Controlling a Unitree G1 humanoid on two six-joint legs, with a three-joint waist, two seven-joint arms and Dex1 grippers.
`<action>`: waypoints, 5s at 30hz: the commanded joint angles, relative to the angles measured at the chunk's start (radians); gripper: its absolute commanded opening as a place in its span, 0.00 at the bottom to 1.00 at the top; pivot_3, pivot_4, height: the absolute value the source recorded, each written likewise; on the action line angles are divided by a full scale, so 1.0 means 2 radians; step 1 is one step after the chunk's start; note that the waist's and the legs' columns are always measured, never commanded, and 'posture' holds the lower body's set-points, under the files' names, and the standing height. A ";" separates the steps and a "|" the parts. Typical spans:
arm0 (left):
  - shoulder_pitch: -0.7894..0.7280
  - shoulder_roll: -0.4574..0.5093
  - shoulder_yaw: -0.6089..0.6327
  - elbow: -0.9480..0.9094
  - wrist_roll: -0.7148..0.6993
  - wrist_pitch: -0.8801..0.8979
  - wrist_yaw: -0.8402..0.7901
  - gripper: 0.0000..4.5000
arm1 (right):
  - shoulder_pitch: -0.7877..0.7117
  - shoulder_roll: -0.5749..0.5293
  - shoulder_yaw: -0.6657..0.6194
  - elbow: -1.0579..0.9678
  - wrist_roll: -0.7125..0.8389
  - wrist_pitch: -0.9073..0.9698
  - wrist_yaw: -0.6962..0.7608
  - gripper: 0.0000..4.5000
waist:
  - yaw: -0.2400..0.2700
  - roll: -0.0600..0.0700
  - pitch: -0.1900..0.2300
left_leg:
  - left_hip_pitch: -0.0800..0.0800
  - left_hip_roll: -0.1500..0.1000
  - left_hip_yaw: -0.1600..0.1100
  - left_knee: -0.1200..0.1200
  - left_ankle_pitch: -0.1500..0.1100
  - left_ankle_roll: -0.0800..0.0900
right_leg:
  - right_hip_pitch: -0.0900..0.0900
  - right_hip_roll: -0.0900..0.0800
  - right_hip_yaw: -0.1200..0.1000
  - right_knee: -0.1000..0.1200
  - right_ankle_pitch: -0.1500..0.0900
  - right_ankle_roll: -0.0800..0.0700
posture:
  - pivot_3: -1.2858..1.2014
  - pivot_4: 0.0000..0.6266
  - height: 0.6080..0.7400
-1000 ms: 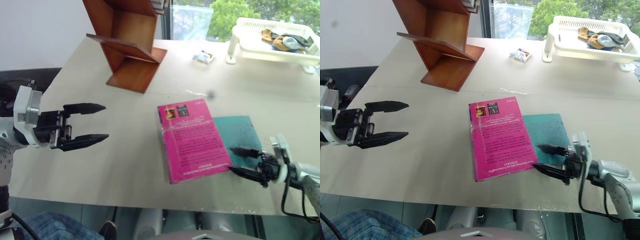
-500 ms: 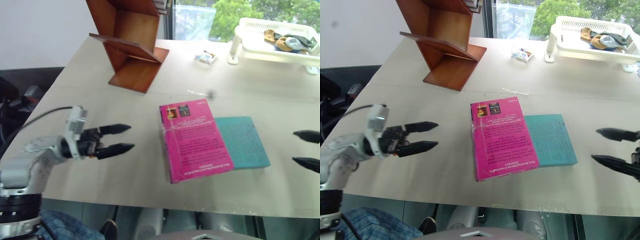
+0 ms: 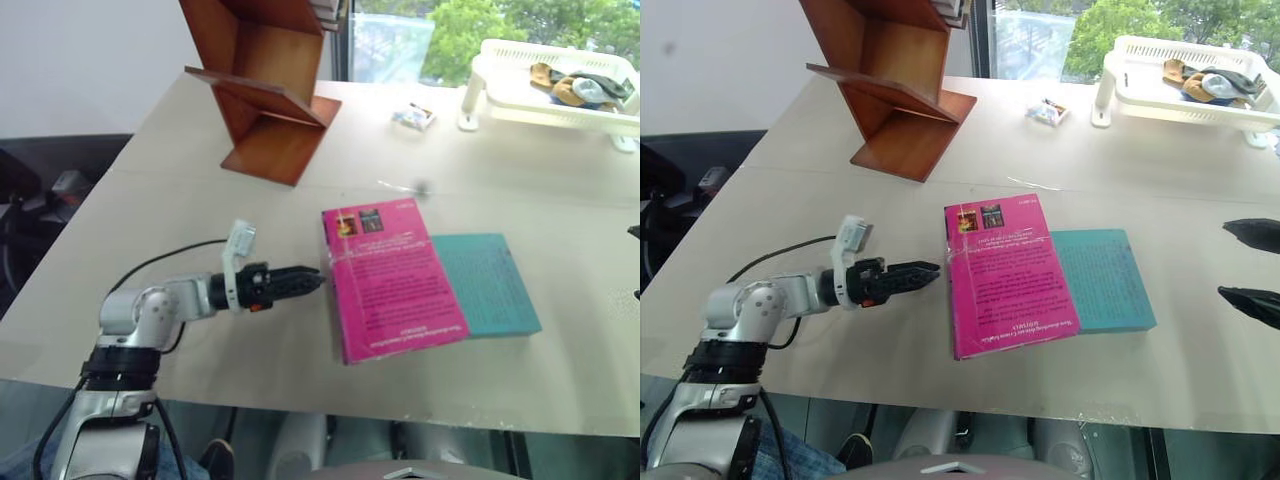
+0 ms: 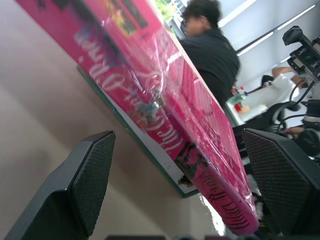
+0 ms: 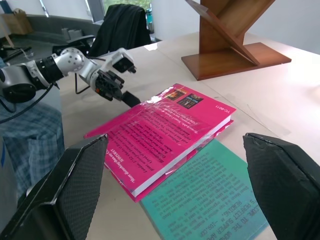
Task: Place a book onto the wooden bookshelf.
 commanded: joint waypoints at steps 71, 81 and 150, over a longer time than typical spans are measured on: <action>-0.446 0.095 -0.069 0.128 0.413 -0.684 -0.078 0.07 | -0.245 -0.030 0.066 0.301 0.017 -0.023 0.088 0.98 | 0.000 0.002 0.004 | -0.001 -0.001 0.001 0.000 -0.001 0.001 | 0.001 0.001 -0.002 -0.002 0.000 0.000 | 0.52 0.24 1.00; -0.475 0.180 -0.080 0.189 0.487 -0.785 -0.090 0.07 | -0.265 -0.034 0.100 0.333 0.006 -0.042 0.091 0.98 | -0.003 0.004 0.005 | -0.001 0.000 0.003 0.000 -0.001 0.001 | -0.002 0.001 0.001 -0.001 0.000 0.000 | 0.52 0.24 1.00; -0.608 0.174 -0.245 0.511 0.801 -0.859 0.137 0.99 | -0.312 -0.010 0.154 0.318 0.002 -0.029 0.090 0.98 | -0.013 0.004 0.006 | -0.012 0.000 0.004 0.008 -0.001 0.001 | -0.015 0.002 0.002 0.012 0.000 0.000 | 0.52 0.24 1.00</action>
